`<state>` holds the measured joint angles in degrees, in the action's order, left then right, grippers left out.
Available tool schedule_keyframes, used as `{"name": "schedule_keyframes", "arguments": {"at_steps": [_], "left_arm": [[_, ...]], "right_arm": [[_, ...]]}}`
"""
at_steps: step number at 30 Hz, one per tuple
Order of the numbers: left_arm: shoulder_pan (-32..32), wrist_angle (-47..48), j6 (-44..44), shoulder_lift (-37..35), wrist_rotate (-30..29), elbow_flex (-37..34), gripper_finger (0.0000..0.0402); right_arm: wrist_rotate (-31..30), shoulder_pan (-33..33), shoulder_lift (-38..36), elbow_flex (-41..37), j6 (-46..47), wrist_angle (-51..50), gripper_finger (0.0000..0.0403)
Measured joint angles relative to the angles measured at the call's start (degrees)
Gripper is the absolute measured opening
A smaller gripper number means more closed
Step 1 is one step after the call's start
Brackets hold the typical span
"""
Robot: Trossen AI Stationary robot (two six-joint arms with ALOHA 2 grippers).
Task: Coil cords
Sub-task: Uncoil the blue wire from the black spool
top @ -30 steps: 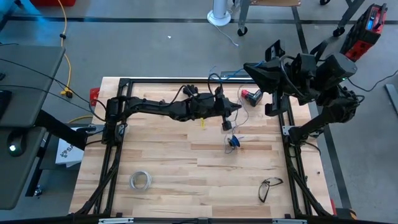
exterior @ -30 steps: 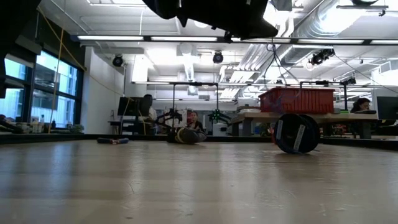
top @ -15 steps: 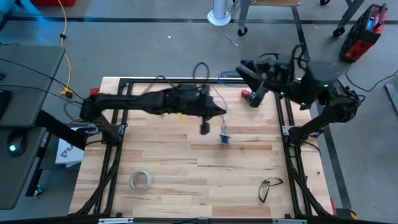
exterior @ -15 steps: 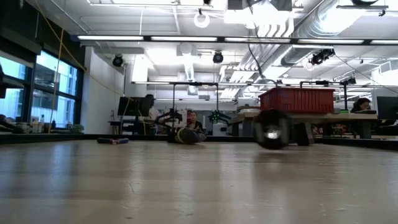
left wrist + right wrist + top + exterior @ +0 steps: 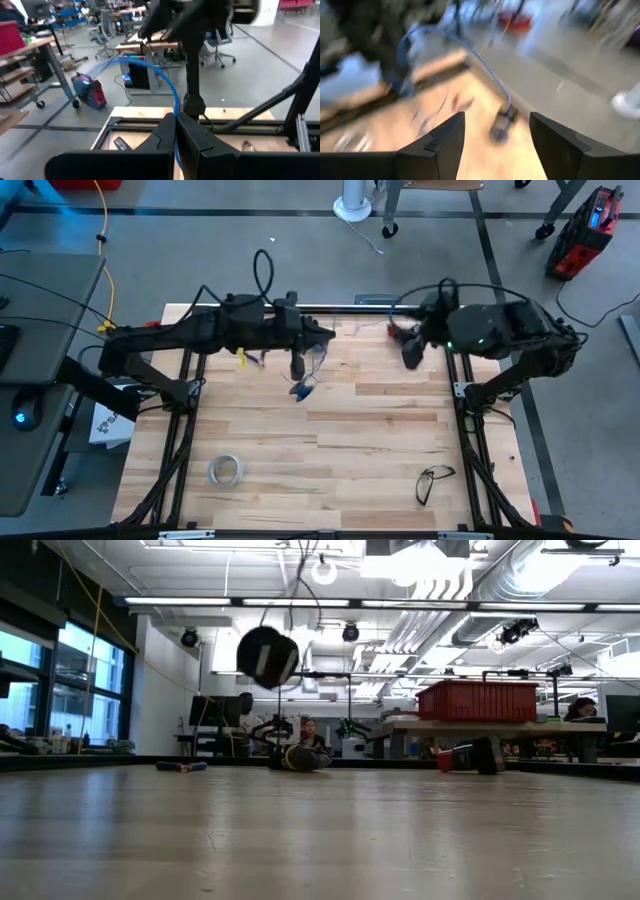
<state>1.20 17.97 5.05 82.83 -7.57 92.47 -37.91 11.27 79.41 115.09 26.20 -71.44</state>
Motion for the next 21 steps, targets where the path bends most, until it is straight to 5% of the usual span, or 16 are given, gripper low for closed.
{"name": "schedule_keyframes", "arguments": {"at_steps": [5,10,16,21], "left_arm": [[0.9,1.4,3.9,0.7,-3.6,0.1,0.0000],[0.1,-3.9,1.1,1.3,5.0,-0.2,0.0000],[-0.5,-4.9,1.0,0.3,5.0,0.0,0.0000],[-1.5,-5.7,0.8,0.2,10.0,-0.1,0.0000]], "right_arm": [[10.6,0.6,1.2,-3.4,10.5,-14.1,0.0216],[10.9,3.6,0.6,-17.7,16.6,-13.8,0.0216],[10.7,7.9,-1.9,-40.7,20.6,12.7,0.0216],[5.2,8.7,-2.0,-51.3,21.8,34.5,0.0212]]}}
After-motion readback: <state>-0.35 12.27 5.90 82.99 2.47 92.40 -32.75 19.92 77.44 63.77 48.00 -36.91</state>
